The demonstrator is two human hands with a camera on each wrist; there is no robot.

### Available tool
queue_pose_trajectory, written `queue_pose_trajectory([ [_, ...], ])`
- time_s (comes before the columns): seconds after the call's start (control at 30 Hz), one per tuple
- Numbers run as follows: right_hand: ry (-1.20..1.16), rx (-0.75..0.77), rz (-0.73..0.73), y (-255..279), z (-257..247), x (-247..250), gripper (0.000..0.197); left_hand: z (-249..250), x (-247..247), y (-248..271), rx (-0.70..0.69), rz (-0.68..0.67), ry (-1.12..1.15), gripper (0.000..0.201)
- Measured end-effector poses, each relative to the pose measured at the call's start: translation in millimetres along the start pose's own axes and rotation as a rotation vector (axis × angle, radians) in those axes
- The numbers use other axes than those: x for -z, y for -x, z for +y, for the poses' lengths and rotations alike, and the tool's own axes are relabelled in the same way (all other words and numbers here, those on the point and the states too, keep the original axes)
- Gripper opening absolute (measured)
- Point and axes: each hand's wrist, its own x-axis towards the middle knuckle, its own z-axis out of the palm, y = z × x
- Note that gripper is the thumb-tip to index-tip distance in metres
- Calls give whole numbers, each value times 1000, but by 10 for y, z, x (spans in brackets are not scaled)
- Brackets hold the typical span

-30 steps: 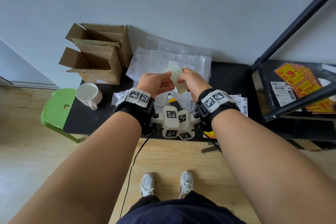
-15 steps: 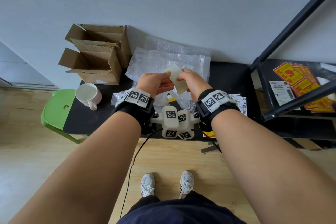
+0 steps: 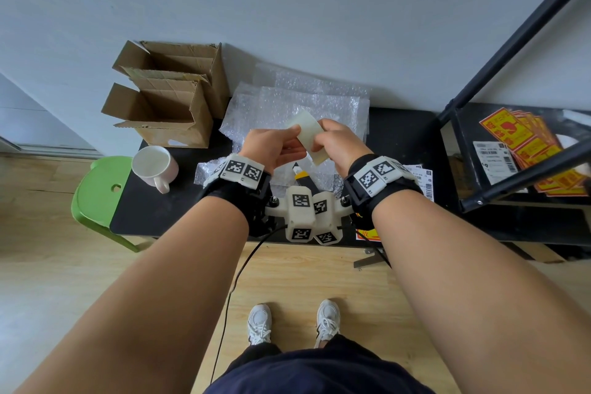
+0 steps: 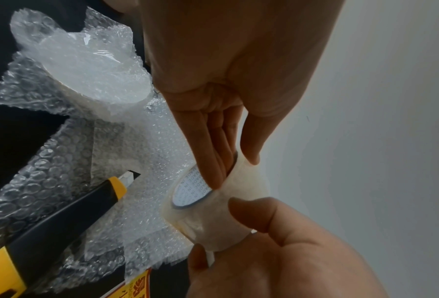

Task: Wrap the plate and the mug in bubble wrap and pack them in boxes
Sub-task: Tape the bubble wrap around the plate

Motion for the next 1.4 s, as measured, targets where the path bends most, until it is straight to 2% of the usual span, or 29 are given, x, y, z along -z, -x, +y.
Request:
queue_pose_trajectory([
  [0.37, 74, 20, -6, 13, -5, -7, 27, -28, 19, -28, 10, 2, -1, 23],
  [0.53, 129, 62, 46, 4, 52, -21, 41, -16, 1, -57, -5, -8, 4, 24],
  [0.77, 180, 42, 1, -35, 73, 42, 44, 16, 63, -128, -2, 39, 10, 23],
  [0.83, 176, 43, 8, -36, 69, 63, 45, 15, 55, -147, -28, 69, -78, 27],
  [0.9, 142, 37, 13, -37, 53, 79, 47, 11, 32, -162, -98, 89, -283, 32],
  [0.97, 115, 31, 11, -36, 40, 80, 50, 4, 10, -142, -139, 56, -392, 34],
  [1.07, 93, 34, -10, -36, 40, 66, 52, -31, 0, -120, -111, -24, -328, 36],
  [1.27, 41, 27, -7, -56, 92, 87, 56, -88, 45, -112, -109, -72, -196, 32],
  [1.4, 24, 30, 7, -60, 117, 92, 58, -70, 65, -103, -103, -130, -196, 27],
])
